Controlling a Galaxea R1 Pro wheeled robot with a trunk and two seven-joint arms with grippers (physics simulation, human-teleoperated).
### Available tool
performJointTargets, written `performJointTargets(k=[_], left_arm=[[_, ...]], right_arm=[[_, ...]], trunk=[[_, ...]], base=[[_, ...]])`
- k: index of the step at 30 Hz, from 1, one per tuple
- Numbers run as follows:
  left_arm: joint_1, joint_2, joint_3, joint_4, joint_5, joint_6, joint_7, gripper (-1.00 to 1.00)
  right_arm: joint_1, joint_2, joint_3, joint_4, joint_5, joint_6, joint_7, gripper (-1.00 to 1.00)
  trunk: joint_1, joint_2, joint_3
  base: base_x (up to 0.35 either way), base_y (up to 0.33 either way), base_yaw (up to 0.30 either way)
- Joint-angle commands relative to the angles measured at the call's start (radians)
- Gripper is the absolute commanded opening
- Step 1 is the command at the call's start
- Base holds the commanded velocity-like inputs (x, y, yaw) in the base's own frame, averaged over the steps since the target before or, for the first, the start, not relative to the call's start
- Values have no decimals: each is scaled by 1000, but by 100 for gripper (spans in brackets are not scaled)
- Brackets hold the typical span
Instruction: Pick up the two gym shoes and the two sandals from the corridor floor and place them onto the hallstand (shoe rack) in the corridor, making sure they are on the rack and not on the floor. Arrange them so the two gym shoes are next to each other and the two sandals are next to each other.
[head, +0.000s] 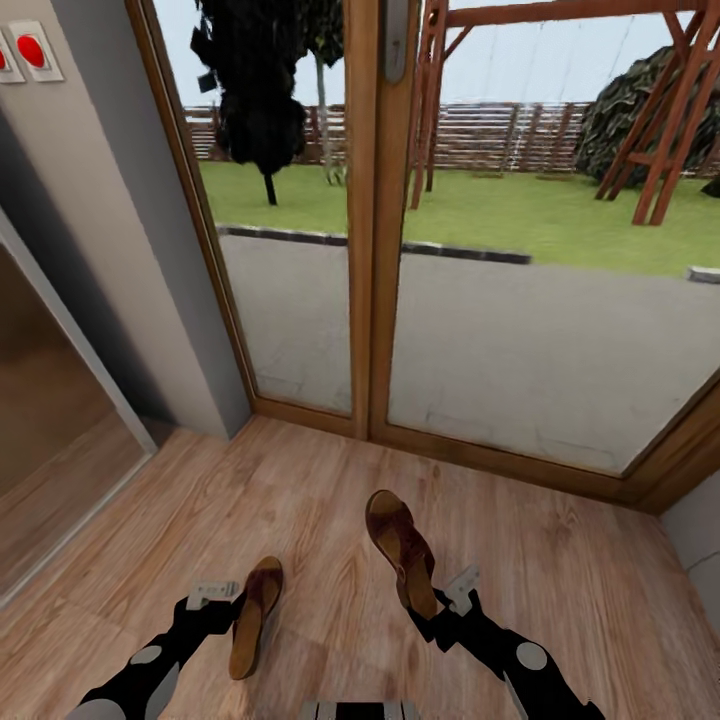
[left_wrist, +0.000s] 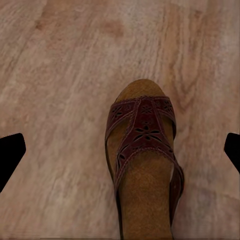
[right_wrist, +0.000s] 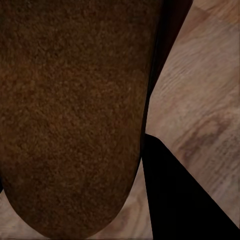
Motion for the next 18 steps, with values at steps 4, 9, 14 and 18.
performJointTargets(k=[4, 9, 14, 18], left_arm=[[-1, -3, 12, -2, -7, -6, -5, 100], [-1, -5, 14, -2, -7, -8, -5, 100], [0, -7, 14, -2, -6, -8, -5, 100], [0, -7, 14, -2, -6, -8, -5, 100]], right_arm=[[0, 0, -2, 0, 6, -4, 1, -100], [0, 0, -2, -1, 6, -4, 1, -100], [0, 0, -2, -1, 6, -4, 1, -100], [0, 0, -2, -1, 6, -5, 1, -100]], trunk=[[2, -1, -23], [4, -2, -50], [6, -4, -77], [8, -5, -99]], base=[[0, 0, 0], [0, 0, 0], [0, 0, 0], [0, 0, 0]])
